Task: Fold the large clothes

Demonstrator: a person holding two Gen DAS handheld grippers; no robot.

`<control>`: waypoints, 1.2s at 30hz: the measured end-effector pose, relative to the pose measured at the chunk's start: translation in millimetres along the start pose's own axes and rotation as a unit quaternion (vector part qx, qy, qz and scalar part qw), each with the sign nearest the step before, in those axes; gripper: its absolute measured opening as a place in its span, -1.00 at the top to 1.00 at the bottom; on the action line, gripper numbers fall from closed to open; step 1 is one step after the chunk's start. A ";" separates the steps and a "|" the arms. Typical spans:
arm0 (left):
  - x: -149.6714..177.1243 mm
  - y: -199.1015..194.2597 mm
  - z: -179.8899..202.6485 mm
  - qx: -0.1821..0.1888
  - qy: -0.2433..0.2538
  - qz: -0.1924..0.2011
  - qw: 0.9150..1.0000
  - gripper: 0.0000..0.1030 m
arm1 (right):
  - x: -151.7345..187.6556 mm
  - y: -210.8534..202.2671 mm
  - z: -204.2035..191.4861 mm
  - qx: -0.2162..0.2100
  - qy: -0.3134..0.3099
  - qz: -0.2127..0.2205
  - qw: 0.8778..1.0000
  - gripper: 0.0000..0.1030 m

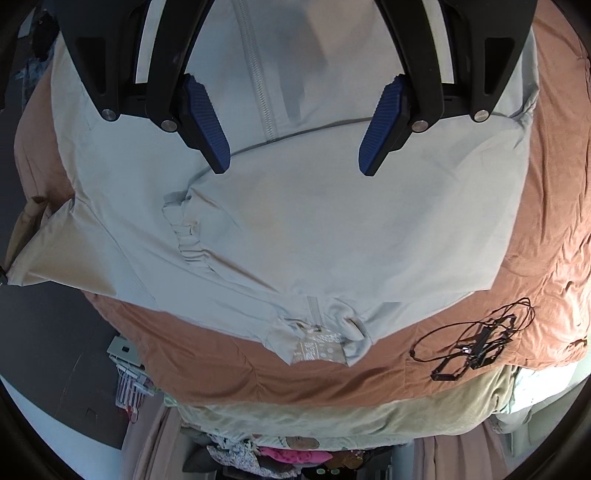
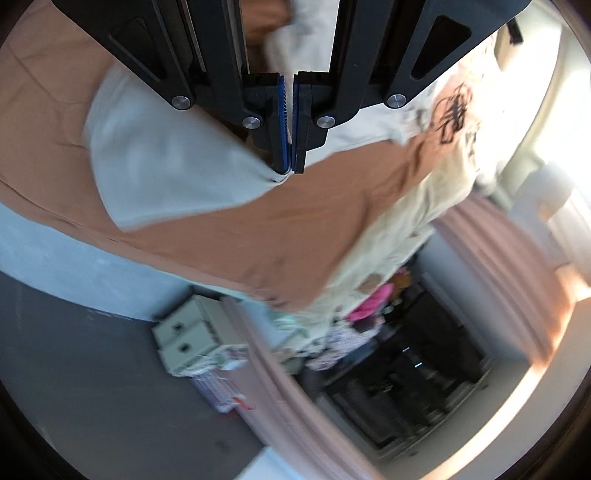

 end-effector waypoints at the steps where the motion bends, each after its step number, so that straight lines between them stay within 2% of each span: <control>1: 0.1 -6.4 -3.7 0.001 -0.002 0.004 1.000 -0.42 | 0.9 -4.6 -20.0 -0.009 -0.013 0.000 1.000 0.94; 6: 1.0 -40.8 -29.1 0.001 -0.012 0.023 1.000 -0.42 | 20.1 -17.7 -107.3 -0.041 -0.066 -0.008 0.997 0.94; 10: 6.3 -66.0 -52.9 -0.005 -0.016 0.034 0.999 -0.42 | 55.9 -15.6 -165.4 -0.059 -0.105 -0.027 0.992 0.94; 21: 29.3 -109.6 -117.6 -0.021 -0.048 0.047 0.998 -0.42 | 191.3 22.3 -257.1 -0.076 -0.184 -0.116 0.973 0.93; 23: 32.7 -111.9 -125.0 -0.023 -0.054 0.047 0.997 -0.42 | 220.3 29.4 -268.8 -0.067 -0.204 -0.145 0.966 0.80; 24: 34.2 -112.5 -128.2 -0.023 -0.057 0.047 0.997 -0.42 | 236.6 33.4 -273.3 -0.068 -0.212 -0.165 0.961 0.65; 25: 35.5 -112.6 -130.7 -0.022 -0.059 0.047 0.997 -0.42 | 250.1 35.0 -278.9 -0.072 -0.216 -0.183 0.956 0.23; 26: 36.5 -112.5 -132.7 -0.021 -0.061 0.047 0.997 -0.42 | 265.1 36.7 -282.9 -0.077 -0.221 -0.197 0.952 -0.08; 28: 38.5 -112.1 -134.4 -0.020 -0.061 0.046 0.997 -0.42 | 286.1 33.0 -284.1 -0.078 -0.234 -0.202 0.948 -0.27; 32: 41.8 -104.7 -134.9 -0.013 -0.064 0.042 0.997 -0.42 | 307.7 18.8 -273.0 -0.087 -0.236 -0.214 0.944 -0.31; 36: 46.1 -96.3 -132.2 -0.006 -0.059 0.038 0.998 -0.42 | 302.8 2.3 -241.5 -0.066 -0.213 -0.207 0.953 -0.31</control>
Point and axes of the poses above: each gripper's, at about its wrist camera, not at the fingertips, and y roughly the way its jaws point, z to its right, x to its underside, the point moved 9 cm from there along y, roughly the way its jaws point, and after that the axes turned 14 degrees about x, right-handed, at the moved point
